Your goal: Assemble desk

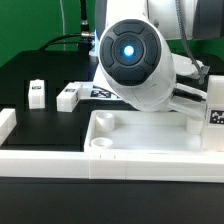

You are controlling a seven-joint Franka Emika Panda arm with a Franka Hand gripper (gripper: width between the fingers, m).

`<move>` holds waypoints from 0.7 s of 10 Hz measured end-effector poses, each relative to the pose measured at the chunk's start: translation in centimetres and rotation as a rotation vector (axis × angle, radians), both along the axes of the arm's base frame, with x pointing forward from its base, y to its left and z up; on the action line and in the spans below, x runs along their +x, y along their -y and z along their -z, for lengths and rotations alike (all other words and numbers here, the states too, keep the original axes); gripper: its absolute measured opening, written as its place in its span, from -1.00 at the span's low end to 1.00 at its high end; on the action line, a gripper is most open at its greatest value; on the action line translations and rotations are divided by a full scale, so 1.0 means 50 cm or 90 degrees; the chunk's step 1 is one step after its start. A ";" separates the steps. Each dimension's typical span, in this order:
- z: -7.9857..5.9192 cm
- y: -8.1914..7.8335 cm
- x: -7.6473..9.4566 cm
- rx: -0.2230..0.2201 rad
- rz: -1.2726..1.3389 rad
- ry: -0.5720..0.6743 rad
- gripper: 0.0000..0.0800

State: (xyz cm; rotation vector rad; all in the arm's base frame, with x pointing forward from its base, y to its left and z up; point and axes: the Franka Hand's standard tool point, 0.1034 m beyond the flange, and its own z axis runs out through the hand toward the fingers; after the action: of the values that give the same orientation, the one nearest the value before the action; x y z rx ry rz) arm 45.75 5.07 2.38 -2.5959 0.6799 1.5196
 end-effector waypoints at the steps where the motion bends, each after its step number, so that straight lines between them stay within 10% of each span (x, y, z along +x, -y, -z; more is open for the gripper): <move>1: 0.000 0.000 0.000 0.000 0.000 0.000 -0.99; 5: -0.001 0.003 0.001 -0.001 0.002 0.000 0.41; 7: -0.004 0.010 0.001 -0.012 0.013 -0.002 0.58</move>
Offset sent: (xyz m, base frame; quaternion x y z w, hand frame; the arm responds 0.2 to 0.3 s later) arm 0.0000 0.0000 0.0000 0.0000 0.0000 0.0000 1.0000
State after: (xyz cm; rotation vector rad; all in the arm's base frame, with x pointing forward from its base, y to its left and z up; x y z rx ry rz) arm 45.81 4.58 2.58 -2.5929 0.7214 1.5191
